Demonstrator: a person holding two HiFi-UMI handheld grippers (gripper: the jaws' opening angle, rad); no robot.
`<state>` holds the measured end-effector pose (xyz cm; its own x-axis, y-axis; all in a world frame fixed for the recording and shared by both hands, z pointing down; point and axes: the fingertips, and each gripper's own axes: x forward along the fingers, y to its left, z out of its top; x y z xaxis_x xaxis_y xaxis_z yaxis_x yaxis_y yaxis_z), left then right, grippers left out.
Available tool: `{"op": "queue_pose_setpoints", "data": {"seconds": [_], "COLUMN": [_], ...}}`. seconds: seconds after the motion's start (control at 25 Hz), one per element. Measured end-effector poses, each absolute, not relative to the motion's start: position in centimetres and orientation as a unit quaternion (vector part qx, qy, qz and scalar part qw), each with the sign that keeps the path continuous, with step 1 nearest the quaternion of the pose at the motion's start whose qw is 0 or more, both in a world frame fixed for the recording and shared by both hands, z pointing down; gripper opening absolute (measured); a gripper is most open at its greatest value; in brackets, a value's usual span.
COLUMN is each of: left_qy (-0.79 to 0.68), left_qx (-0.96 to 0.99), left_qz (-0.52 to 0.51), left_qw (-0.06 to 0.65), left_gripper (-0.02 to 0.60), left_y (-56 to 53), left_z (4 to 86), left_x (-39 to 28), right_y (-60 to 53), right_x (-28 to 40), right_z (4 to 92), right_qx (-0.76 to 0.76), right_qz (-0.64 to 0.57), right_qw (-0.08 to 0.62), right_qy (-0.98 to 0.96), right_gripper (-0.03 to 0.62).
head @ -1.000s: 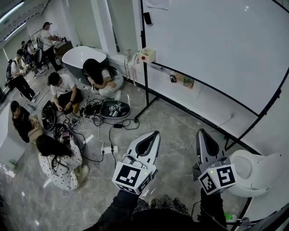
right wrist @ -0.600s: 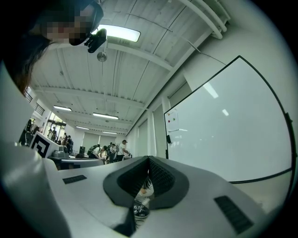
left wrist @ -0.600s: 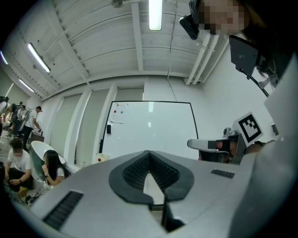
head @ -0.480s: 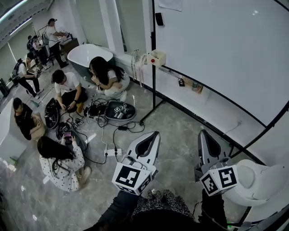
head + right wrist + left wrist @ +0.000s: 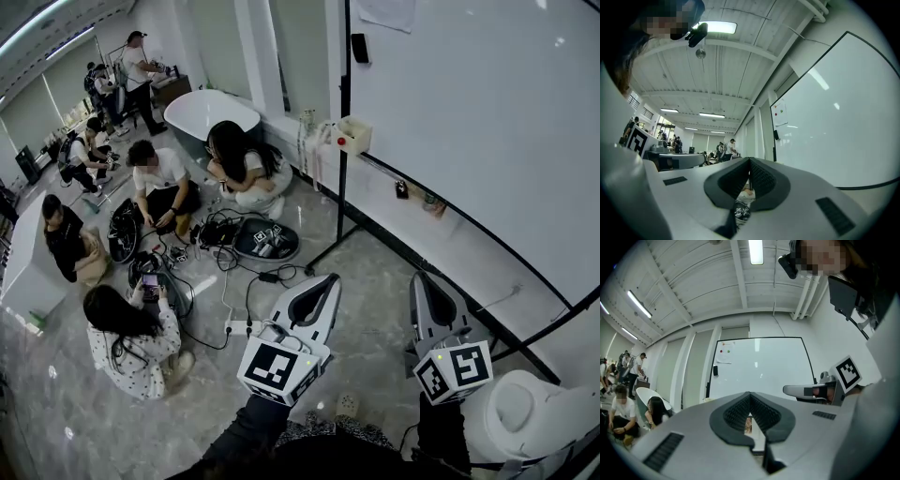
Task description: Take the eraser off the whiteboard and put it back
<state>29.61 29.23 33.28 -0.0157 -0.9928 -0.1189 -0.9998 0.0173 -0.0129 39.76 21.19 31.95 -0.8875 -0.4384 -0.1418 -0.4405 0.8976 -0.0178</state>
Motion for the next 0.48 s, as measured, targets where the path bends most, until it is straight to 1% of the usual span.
{"op": "queue_pose_setpoints", "data": {"seconds": [0.2, 0.48], "left_qy": [0.716, 0.712], "left_qx": [-0.695, -0.699], "left_qz": [0.038, 0.047], "left_qw": [0.056, 0.048], "left_gripper": [0.002, 0.002], "left_y": [24.5, 18.8], "left_z": [32.4, 32.3], "left_x": [28.3, 27.5], "right_y": [16.7, 11.3], "right_x": [37.9, 36.5], "right_z": [31.1, 31.3], "right_qx": [-0.218, -0.214], "right_qz": [0.009, 0.005], "right_qw": [0.08, 0.075], "right_qy": [0.973, 0.974], "right_gripper": [0.008, 0.008]}}
